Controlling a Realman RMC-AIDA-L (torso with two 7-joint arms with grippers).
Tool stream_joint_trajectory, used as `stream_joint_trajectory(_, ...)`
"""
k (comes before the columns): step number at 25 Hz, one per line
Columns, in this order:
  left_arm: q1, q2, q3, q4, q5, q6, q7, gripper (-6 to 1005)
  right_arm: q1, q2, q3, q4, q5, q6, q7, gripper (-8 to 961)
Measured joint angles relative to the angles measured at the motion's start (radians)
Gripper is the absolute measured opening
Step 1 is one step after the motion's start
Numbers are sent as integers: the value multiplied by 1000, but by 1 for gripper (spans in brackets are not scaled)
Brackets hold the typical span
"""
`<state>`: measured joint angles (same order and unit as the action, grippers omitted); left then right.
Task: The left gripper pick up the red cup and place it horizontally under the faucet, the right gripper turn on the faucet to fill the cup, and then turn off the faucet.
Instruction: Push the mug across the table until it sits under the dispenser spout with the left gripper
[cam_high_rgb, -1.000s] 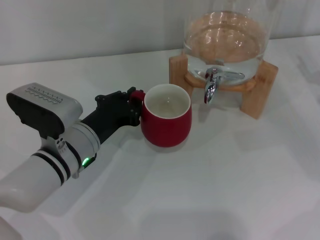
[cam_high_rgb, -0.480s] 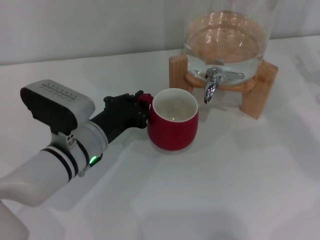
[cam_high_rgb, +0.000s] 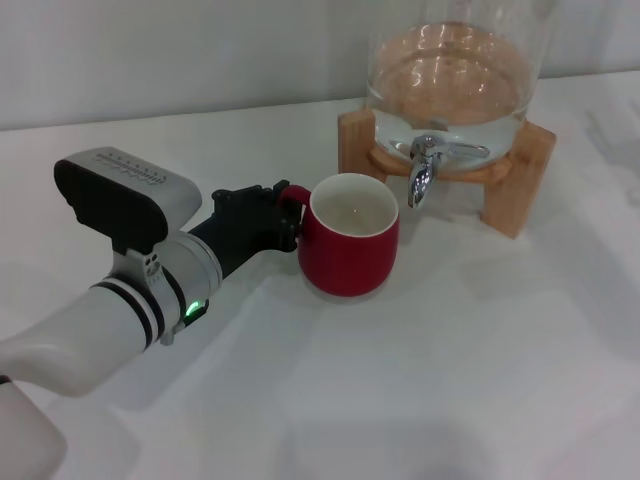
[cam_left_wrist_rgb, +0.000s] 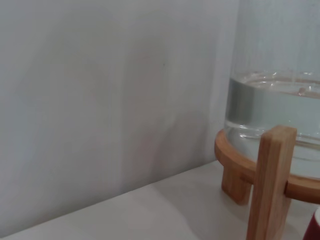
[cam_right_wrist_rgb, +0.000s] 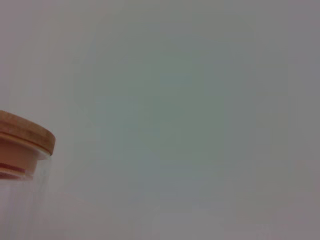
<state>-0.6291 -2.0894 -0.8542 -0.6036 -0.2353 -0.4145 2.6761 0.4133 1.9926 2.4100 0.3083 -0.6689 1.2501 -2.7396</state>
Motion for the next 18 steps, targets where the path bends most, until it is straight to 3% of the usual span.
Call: stream_joint_trajectory(18, -22, -2, 57, -12, 2, 2, -23, 138, 0, -2, -5, 0, 0, 0, -2, 674)
